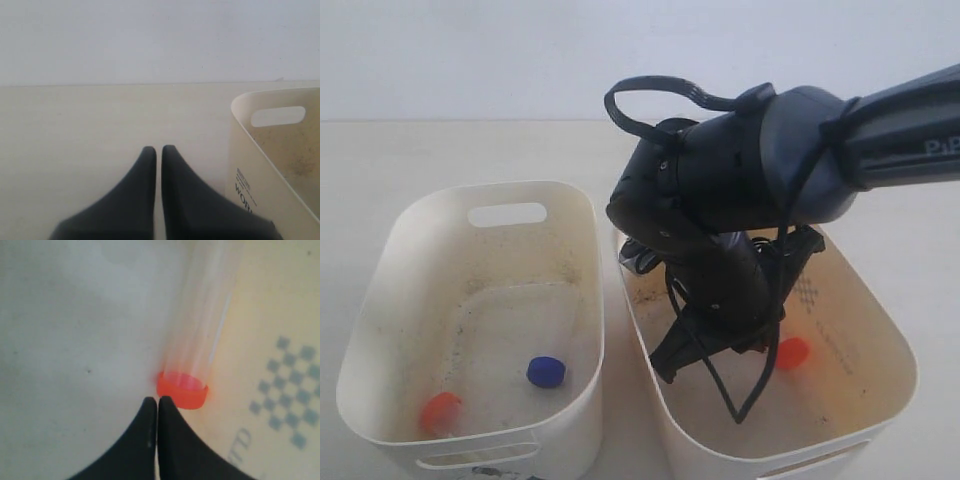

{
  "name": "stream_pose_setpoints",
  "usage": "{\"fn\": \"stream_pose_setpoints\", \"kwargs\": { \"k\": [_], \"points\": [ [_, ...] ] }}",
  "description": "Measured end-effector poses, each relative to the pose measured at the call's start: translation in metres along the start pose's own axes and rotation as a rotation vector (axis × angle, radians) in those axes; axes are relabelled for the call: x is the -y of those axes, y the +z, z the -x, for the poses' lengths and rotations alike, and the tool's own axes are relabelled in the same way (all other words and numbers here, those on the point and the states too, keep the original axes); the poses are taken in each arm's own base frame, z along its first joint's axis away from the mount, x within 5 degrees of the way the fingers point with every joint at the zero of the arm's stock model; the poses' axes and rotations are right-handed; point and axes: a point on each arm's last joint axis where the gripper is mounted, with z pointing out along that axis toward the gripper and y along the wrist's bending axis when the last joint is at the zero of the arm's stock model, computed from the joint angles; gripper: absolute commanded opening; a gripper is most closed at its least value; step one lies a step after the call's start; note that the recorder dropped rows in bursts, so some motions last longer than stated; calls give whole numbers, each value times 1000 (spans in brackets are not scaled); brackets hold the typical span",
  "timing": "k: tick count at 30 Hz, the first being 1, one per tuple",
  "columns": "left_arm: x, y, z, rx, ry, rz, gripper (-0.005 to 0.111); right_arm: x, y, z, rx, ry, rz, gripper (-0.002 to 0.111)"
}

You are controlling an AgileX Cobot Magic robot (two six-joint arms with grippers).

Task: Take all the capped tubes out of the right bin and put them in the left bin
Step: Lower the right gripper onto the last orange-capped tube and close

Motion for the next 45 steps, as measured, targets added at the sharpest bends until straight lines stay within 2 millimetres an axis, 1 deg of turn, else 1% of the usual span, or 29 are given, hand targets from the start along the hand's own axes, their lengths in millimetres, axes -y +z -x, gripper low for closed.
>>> {"fn": "stream_pose_setpoints", "kwargs": {
  "k": [6,7,8,9,11,14,16,17,28,34,36,40,42,45],
  "points": [
    [0,0,0,0,0,0,4,-1,0,2,21,-24,10,0],
    [0,0,0,0,0,0,4,-1,0,2,21,-27,10,3],
    [0,0,0,0,0,0,4,-1,0,2,19,-27,9,8],
    [0,0,0,0,0,0,4,-1,0,2,19,-27,9,19],
    [0,0,0,0,0,0,4,-1,0,2,18,-29,9,38],
    [0,0,0,0,0,0,4,-1,0,2,17,-26,10,72],
    [0,0,0,0,0,0,4,-1,0,1,15,-13,9,86],
    [0,0,0,0,0,0,4,-1,0,1,15,-7,9,90],
    [0,0,0,0,0,0,4,-1,0,2,23,44,15,89],
    [0,0,0,0,0,0,4,-3,1,6,63,63,25,89],
    [0,0,0,0,0,0,4,-4,4,8,66,66,18,89],
    [0,0,0,0,0,0,4,-4,19,12,32,75,9,88],
    [0,0,0,0,0,0,4,0,27,14,17,92,12,82],
    [0,0,0,2,0,0,4,2,35,18,8,116,34,63]
  ]
}}
